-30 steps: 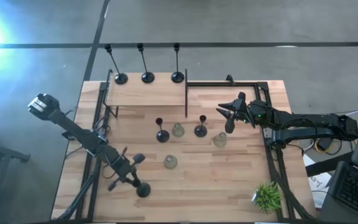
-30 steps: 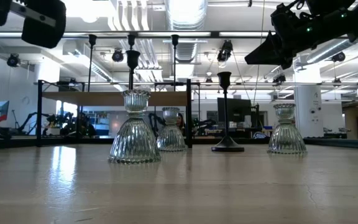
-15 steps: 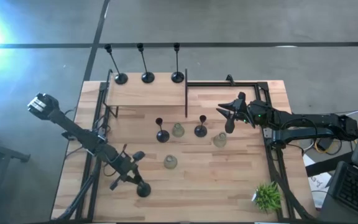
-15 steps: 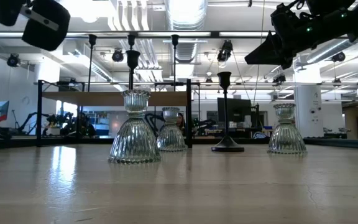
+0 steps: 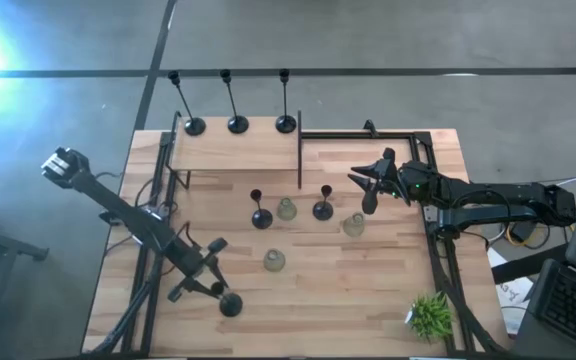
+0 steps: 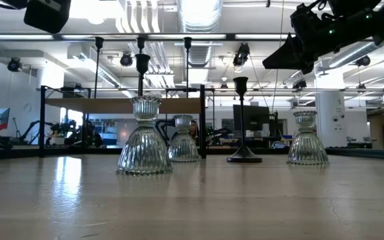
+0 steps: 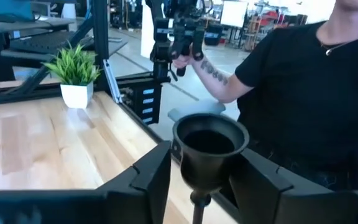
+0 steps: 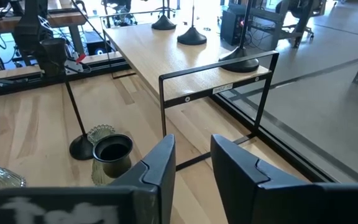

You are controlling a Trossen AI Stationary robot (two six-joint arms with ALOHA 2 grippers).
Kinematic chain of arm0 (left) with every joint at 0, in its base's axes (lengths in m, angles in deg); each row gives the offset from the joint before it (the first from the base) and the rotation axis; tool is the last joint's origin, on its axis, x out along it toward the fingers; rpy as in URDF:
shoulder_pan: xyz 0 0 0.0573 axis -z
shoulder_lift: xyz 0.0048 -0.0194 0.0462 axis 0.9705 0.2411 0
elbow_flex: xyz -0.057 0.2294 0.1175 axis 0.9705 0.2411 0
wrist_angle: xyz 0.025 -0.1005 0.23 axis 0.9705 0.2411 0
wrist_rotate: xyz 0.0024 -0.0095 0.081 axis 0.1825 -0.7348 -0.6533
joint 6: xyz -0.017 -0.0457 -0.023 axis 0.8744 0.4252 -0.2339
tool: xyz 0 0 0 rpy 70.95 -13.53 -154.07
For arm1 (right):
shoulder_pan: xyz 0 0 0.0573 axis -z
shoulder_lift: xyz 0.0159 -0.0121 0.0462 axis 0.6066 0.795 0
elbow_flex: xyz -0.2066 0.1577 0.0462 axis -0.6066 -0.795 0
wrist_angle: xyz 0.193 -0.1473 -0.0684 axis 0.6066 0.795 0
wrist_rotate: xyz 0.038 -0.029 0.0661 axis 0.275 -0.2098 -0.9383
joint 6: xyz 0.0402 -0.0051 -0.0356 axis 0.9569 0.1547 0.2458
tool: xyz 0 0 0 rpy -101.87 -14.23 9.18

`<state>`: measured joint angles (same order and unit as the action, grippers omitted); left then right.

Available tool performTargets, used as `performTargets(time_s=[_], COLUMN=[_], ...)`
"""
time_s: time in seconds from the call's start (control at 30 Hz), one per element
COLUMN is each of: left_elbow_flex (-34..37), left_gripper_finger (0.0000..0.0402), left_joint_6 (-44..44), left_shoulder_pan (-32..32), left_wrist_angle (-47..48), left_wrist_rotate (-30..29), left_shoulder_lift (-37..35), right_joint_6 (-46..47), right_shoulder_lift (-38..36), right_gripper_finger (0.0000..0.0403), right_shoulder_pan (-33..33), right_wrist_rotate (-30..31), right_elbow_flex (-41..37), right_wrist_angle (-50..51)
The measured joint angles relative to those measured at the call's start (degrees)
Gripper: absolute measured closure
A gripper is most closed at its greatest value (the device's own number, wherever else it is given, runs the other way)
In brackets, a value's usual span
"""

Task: Pick & Place candle stick holders
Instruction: Put the black candle holder on the shelf

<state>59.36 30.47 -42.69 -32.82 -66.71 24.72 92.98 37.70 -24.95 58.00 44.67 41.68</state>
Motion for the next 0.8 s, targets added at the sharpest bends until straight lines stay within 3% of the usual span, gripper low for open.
performTargets(time_s=[0.27,0.5,0.8], left_elbow_flex=[0.04,0.04,0.04], left_gripper_finger=[0.0234,0.0234,0.0234], left_joint_6=[-7.39,-7.26,-4.4], left_shoulder_pan=[-0.02,-0.02,0.0], left_wrist_angle=[8.2,10.6,12.07], left_wrist_rotate=[-7.15,-6.46,-5.21], left_shoulder_lift=[-7.68,-12.87,-13.26], right_joint_6=[-0.04,-0.3,-0.31], right_shoulder_lift=[0.01,0.01,0.01], right_gripper_finger=[0.0303,0.0296,0.0306], right_shoulder_pan=[0.0,0.0,-0.01], right_wrist_rotate=[0.0,0.0,0.0], right_elbow_flex=[0.0,0.0,0.0], right_wrist_angle=[0.0,0.04,0.07])
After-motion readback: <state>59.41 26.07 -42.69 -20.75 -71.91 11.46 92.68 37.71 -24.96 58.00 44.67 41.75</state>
